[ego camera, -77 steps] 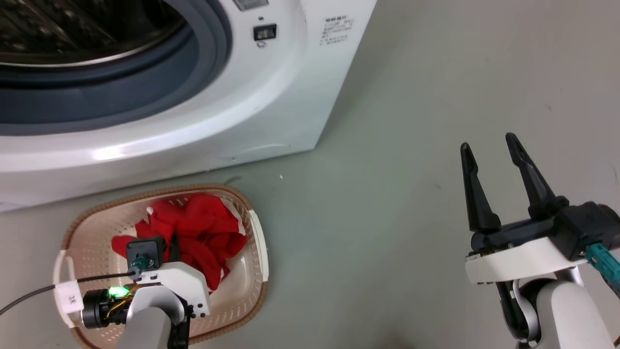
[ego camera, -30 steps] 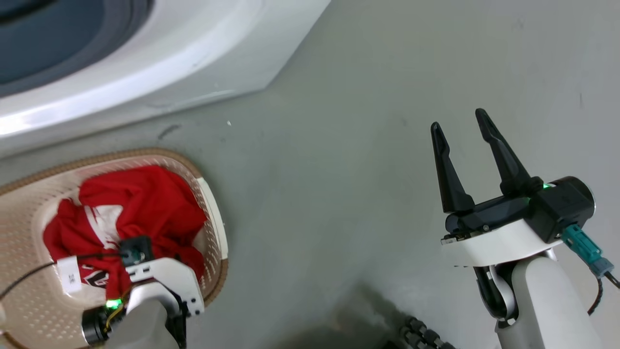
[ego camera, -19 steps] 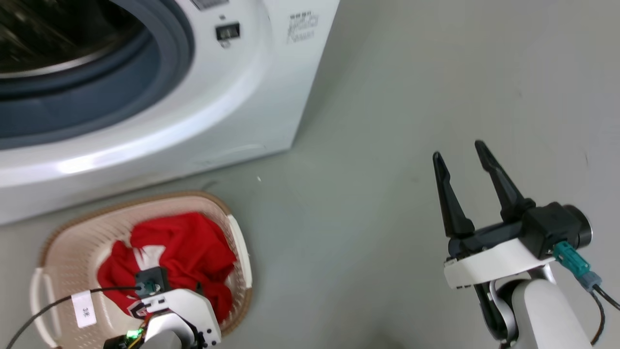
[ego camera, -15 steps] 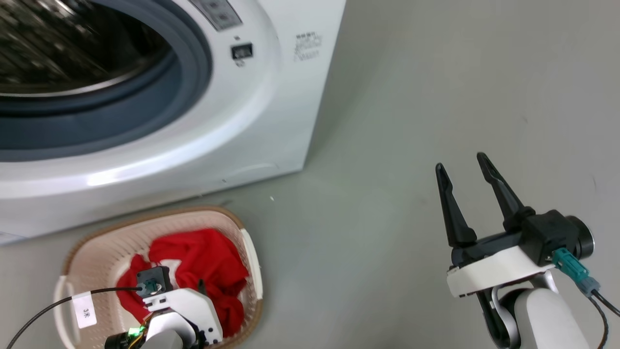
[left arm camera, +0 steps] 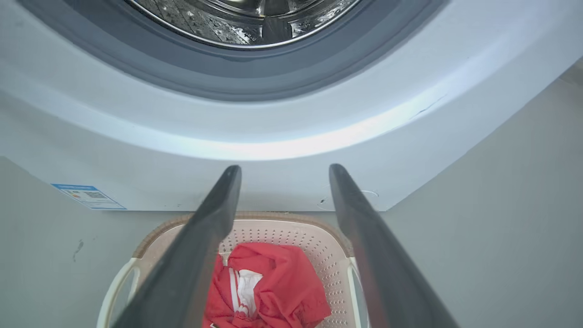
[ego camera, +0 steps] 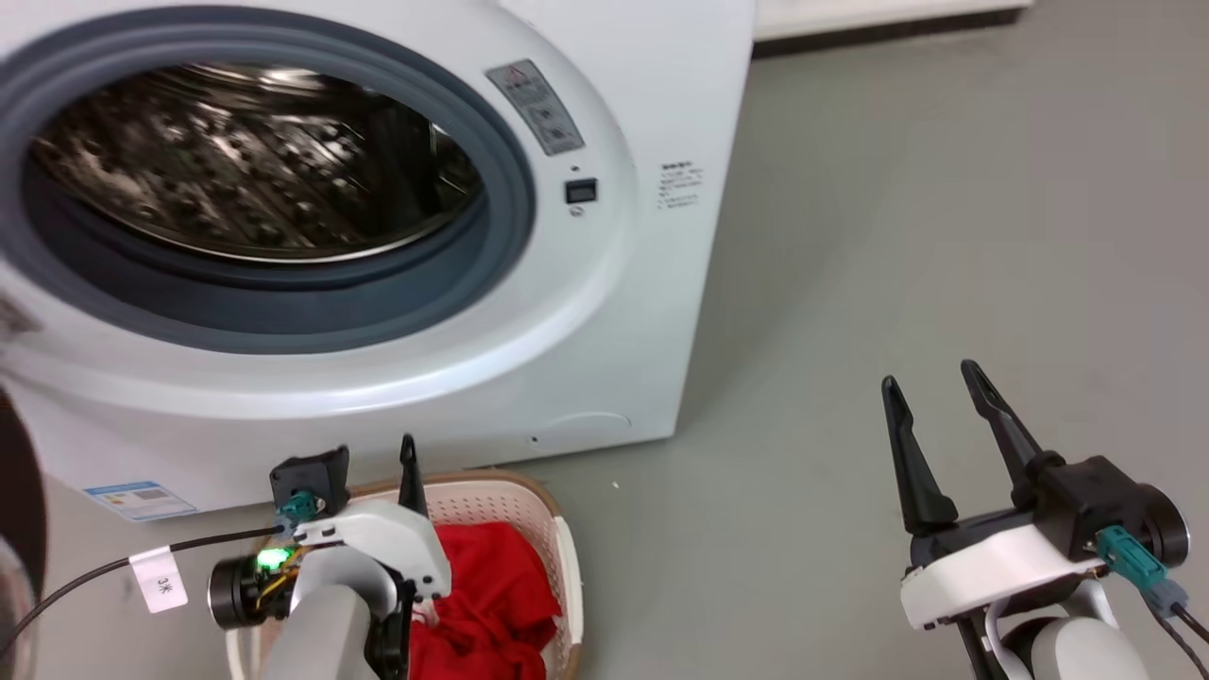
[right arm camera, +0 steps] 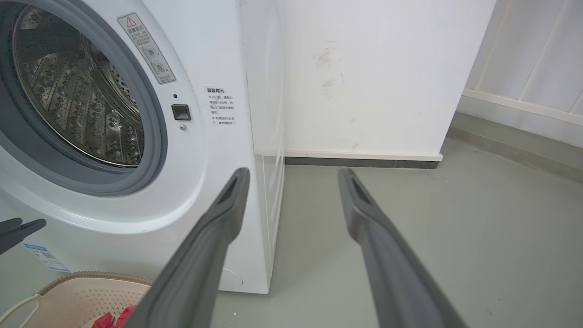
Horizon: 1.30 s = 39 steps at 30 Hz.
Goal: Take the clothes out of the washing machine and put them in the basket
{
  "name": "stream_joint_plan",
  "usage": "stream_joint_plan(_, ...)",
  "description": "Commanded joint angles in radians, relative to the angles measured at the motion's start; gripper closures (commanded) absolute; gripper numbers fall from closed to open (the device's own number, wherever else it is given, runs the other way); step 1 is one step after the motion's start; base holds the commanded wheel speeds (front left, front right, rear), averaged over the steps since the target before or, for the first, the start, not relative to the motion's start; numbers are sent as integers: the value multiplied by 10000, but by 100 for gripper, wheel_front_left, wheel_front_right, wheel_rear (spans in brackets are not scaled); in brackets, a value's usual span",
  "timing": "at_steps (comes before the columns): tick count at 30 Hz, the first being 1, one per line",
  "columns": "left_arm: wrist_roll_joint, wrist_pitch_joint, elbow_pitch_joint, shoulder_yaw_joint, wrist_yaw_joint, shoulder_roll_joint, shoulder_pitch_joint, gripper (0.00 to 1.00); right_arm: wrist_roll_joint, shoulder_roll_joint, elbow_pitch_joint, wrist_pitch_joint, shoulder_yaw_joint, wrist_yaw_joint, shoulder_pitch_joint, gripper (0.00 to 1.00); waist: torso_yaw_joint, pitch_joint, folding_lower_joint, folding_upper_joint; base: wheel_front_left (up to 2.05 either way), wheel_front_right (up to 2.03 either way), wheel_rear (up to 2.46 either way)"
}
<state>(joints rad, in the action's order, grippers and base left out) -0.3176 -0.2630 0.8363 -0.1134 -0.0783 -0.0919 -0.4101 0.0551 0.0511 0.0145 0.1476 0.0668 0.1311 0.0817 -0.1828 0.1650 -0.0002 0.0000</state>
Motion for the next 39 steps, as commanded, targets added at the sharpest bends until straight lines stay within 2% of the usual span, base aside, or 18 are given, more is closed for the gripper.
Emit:
stream_joint_plan(1, 185, -23, -478, 62, -12, 36, 256, 0, -84, -11, -80, -70, -47, -7, -201, 0, 350, -417, 2, 0, 0, 0, 0)
stream_joint_plan(9, 1063, -24, -3130, 183, -143, -32, 888, 0, -191, -12, -415, -333, -258, -7, -603, 0, 728, -909, 2, 0, 0, 0, 0)
stream_joint_plan(20, 1930, -25, -5728, 120, -453, -416, 2320, 0, -492, -12, -707, -620, -523, -7, -1173, 0, 1070, -1602, 2, 0, 0, 0, 0)
stream_joint_plan(29, 2103, 476, -7027, 80, -719, -815, 3802, 0, -542, -13, -918, -743, -538, -7, -1595, 0, 1200, -1993, 2, 0, 0, 0, 0)
stream_joint_plan(39, 1818, 782, -7659, 18, -709, -775, 4514, 0, -567, -13, -1017, -837, -514, -7, -1779, 0, 1343, -2160, 2, 0, 0, 0, 0)
